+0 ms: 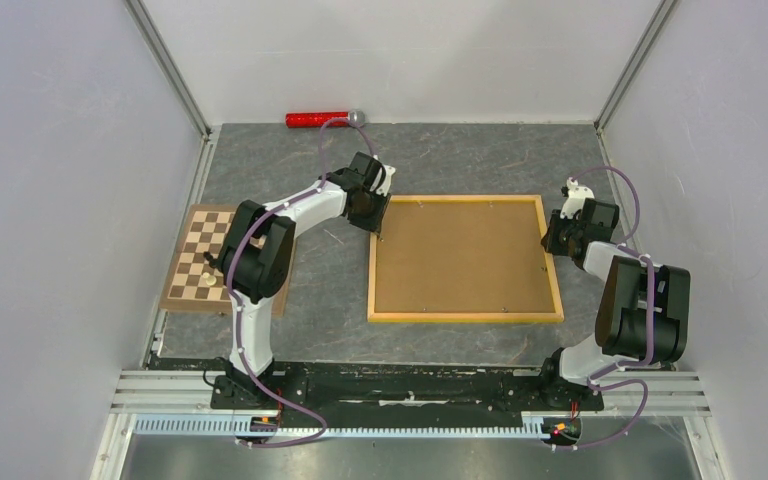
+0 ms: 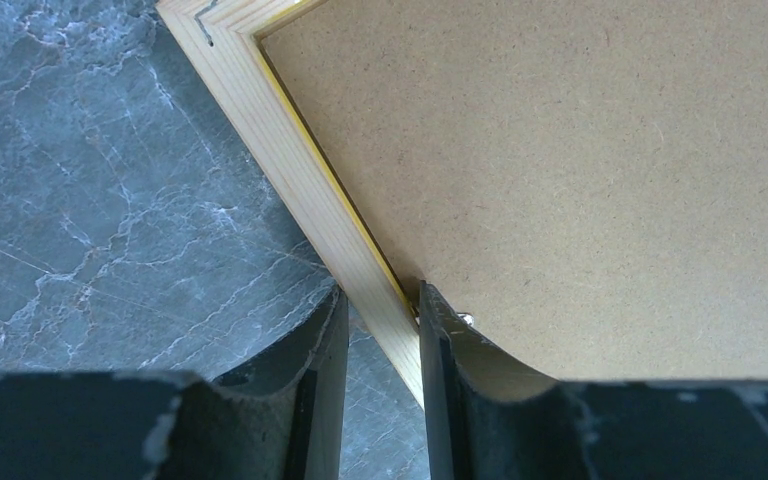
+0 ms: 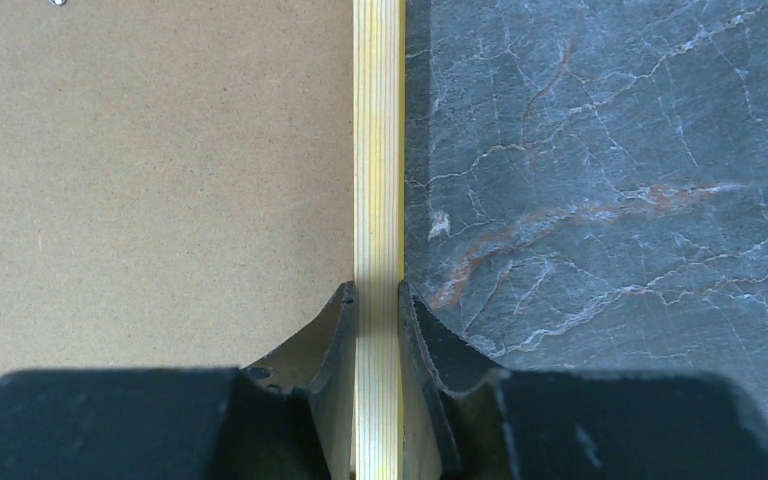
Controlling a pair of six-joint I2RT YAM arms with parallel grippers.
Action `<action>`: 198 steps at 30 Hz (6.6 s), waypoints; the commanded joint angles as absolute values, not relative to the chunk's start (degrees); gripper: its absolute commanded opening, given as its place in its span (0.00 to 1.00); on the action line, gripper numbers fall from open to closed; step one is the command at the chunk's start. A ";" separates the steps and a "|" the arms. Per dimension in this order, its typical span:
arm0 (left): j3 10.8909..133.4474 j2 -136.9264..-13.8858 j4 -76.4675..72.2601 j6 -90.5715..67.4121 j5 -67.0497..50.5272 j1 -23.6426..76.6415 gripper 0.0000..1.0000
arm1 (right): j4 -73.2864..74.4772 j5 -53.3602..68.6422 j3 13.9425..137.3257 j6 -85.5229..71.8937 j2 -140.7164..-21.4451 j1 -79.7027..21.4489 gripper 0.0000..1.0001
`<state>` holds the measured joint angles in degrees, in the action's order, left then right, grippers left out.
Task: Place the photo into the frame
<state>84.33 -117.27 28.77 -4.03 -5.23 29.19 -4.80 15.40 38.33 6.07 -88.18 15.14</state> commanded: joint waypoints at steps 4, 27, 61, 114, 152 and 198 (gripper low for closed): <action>83.92 -117.98 29.74 -4.65 -11.92 29.54 0.35 | -6.80 17.06 39.11 6.42 -88.96 14.99 0.00; 90.55 -123.53 38.32 2.29 -16.20 30.96 0.54 | -6.90 17.50 39.37 5.71 -89.66 14.95 0.00; 95.01 -114.10 38.13 6.99 -6.93 29.53 0.81 | -9.11 16.91 38.68 3.31 -90.26 14.28 0.00; 97.54 -119.58 41.96 26.19 -6.13 58.62 0.75 | -13.78 13.39 52.18 -13.73 -102.98 9.21 0.35; 96.46 -121.35 41.16 32.12 -8.59 57.55 0.79 | -1.31 9.77 37.57 11.17 -69.71 9.84 0.82; 92.61 -122.47 37.25 20.46 -0.72 60.31 0.39 | -1.24 13.11 37.44 9.96 -72.08 12.30 0.81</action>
